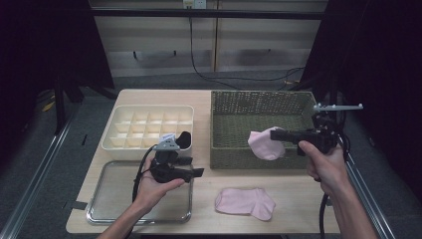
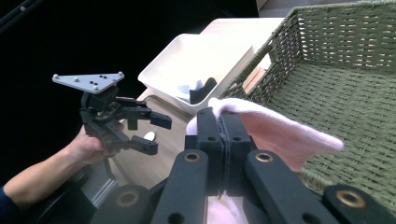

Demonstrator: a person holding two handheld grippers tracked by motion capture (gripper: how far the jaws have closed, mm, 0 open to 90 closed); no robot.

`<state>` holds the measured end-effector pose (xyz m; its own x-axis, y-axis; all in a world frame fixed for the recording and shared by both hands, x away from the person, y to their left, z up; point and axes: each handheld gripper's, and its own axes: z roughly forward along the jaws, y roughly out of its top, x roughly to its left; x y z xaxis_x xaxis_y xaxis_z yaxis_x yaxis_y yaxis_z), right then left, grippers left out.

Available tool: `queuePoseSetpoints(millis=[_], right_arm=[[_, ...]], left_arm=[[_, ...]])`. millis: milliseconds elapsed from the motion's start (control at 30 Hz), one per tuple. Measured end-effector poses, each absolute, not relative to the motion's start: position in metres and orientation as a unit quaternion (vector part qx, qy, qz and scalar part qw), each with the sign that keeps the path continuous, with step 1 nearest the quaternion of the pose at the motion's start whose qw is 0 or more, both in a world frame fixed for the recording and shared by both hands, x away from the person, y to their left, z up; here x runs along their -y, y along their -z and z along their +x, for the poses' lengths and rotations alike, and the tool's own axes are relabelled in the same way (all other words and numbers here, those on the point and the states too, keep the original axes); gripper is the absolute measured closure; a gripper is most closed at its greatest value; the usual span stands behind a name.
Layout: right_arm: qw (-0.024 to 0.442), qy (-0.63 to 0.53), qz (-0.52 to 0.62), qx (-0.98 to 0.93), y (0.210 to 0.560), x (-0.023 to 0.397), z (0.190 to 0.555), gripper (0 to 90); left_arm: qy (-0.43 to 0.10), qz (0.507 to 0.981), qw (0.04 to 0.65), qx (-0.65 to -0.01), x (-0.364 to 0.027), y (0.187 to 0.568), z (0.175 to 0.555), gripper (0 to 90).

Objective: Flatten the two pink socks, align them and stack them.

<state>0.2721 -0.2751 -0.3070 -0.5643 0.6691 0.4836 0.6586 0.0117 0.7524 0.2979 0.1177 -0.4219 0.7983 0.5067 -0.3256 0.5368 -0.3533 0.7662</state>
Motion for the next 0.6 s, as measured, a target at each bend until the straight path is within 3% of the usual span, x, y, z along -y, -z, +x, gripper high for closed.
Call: queuePoseSetpoints(millis=[200, 267, 500, 600], right_arm=[[0.005, -0.527, 0.464, -0.711, 0.318, 0.274, 0.257, 89.2], [0.004, -0.528, 0.467, -0.710, 0.323, 0.273, 0.252, 89.2], [-0.006, -0.521, 0.461, -0.718, 0.340, 0.259, 0.242, 89.2], [-0.016, -0.521, 0.462, -0.717, 0.349, 0.257, 0.239, 89.2]], left_arm=[[0.024, 0.828, 0.469, -0.308, -0.110, 0.425, 0.295, 35.0], [0.031, 0.832, 0.469, -0.293, -0.109, 0.424, 0.293, 41.1], [0.033, 0.835, 0.473, -0.281, -0.098, 0.417, 0.288, 41.3], [0.062, 0.825, 0.481, -0.288, -0.094, 0.415, 0.288, 41.9]])
